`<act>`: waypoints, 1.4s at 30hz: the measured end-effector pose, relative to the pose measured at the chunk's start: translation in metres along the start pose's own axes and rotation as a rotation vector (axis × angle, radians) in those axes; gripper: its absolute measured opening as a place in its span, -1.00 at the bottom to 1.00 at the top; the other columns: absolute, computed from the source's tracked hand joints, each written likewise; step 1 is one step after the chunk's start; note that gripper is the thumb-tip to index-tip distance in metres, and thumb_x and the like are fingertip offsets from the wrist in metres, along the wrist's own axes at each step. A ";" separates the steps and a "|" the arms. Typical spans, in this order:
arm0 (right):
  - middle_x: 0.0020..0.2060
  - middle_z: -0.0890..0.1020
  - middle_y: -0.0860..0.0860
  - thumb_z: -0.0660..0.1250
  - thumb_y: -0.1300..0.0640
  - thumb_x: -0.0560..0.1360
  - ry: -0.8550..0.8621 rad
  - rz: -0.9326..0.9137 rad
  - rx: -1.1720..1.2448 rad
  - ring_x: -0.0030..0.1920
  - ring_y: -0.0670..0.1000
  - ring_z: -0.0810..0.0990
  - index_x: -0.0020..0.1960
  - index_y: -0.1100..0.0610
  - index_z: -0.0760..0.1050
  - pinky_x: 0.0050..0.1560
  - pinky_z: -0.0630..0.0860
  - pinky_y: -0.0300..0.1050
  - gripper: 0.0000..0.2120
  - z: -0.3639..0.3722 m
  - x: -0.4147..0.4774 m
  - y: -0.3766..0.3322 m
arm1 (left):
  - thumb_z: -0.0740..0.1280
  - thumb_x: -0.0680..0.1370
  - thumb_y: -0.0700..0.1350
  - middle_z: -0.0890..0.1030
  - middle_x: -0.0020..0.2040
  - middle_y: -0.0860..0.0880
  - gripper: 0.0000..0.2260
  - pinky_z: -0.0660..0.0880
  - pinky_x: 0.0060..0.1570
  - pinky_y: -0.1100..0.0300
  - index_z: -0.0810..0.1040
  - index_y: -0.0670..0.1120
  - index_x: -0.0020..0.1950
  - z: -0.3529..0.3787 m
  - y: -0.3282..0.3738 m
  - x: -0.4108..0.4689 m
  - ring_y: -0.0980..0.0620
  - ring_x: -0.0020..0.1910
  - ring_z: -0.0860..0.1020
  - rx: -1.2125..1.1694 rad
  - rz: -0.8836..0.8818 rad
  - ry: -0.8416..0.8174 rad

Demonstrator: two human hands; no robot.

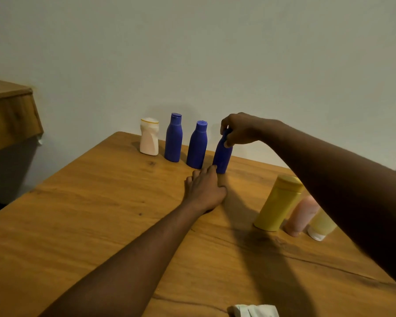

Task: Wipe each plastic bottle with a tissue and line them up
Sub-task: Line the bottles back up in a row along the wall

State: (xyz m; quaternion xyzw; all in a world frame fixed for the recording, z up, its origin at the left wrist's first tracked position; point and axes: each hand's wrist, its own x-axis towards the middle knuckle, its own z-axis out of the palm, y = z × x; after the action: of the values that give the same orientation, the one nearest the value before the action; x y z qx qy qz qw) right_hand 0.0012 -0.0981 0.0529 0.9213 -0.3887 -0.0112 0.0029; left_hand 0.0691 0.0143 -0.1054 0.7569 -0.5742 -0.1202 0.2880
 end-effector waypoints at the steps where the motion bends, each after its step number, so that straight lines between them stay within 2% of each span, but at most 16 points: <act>1: 0.11 0.59 0.08 0.44 0.19 0.50 0.003 0.001 0.003 0.08 0.05 0.53 0.27 0.16 0.49 0.01 0.47 -0.10 -0.64 0.000 0.001 0.001 | 0.36 0.60 0.02 0.33 0.57 -0.03 -0.33 0.24 0.46 -0.09 0.15 0.00 0.65 0.000 -0.001 0.000 -0.12 0.53 0.28 0.003 -0.002 -0.006; 9: 0.21 0.58 0.09 0.44 0.18 0.50 0.006 0.011 0.036 0.17 0.08 0.53 0.34 0.15 0.46 0.13 0.52 -0.03 -0.57 0.003 0.003 0.004 | 0.35 0.60 0.02 0.31 0.59 -0.02 -0.32 0.22 0.48 -0.09 0.15 0.00 0.66 -0.002 0.000 -0.001 -0.10 0.55 0.25 0.005 -0.012 -0.020; 18: 0.16 0.60 0.09 0.43 0.18 0.50 0.011 -0.007 0.092 0.15 0.08 0.54 0.28 0.18 0.49 0.08 0.51 -0.06 -0.63 0.004 0.004 0.000 | 0.35 0.59 0.01 0.34 0.56 -0.03 -0.35 0.25 0.44 -0.06 0.18 -0.02 0.64 -0.002 0.001 -0.003 -0.10 0.51 0.29 0.028 -0.016 -0.004; 23: 0.21 0.60 0.11 0.42 0.18 0.50 0.010 -0.009 0.095 0.19 0.10 0.55 0.31 0.17 0.48 0.19 0.55 0.03 -0.60 0.005 0.004 0.000 | 0.34 0.60 0.01 0.35 0.55 -0.04 -0.35 0.26 0.44 -0.06 0.18 -0.03 0.64 -0.002 0.002 -0.001 -0.10 0.51 0.30 0.028 -0.012 0.001; 34: 0.41 0.46 0.10 0.49 0.08 0.48 0.033 0.015 0.107 0.34 0.14 0.48 0.51 0.06 0.28 0.24 0.49 0.03 -0.33 -0.006 -0.020 0.001 | 0.36 0.58 -0.03 0.32 0.58 -0.02 -0.32 0.24 0.50 -0.08 0.17 -0.01 0.65 -0.005 -0.001 -0.007 -0.10 0.54 0.26 -0.068 -0.032 -0.003; 38: 0.27 0.57 0.03 0.47 0.03 0.49 -0.022 0.002 0.052 0.24 0.07 0.53 0.37 0.05 0.46 0.16 0.49 -0.04 -0.52 -0.022 -0.050 -0.004 | 0.37 0.56 -0.12 0.35 0.57 0.04 -0.32 0.30 0.49 -0.07 0.19 0.08 0.64 -0.015 -0.001 -0.020 -0.05 0.53 0.29 -0.264 -0.081 -0.010; 40: 0.17 0.61 0.00 0.47 0.01 0.48 -0.091 0.018 0.052 0.17 0.03 0.54 0.31 0.03 0.51 0.14 0.46 -0.06 -0.58 -0.031 -0.071 -0.006 | 0.38 0.56 -0.17 0.43 0.50 0.05 -0.38 0.44 0.37 -0.01 0.29 0.12 0.58 -0.020 0.001 -0.033 0.03 0.40 0.41 -0.378 -0.087 0.009; 42: 0.05 0.62 -0.05 0.50 -0.01 0.45 -0.162 0.035 0.042 0.14 0.03 0.54 0.29 0.02 0.53 0.14 0.46 -0.07 -0.56 -0.037 -0.095 -0.008 | 0.39 0.57 -0.19 0.52 0.38 0.06 -0.52 0.51 0.21 0.11 0.42 0.11 0.45 -0.022 0.004 -0.050 0.14 0.23 0.49 -0.425 -0.047 0.044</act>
State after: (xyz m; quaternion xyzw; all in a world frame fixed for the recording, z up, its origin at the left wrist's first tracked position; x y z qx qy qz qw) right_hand -0.0585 -0.0248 0.0919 0.9102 -0.4041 -0.0774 -0.0477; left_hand 0.0613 0.0673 -0.0927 0.6948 -0.5118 -0.2286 0.4507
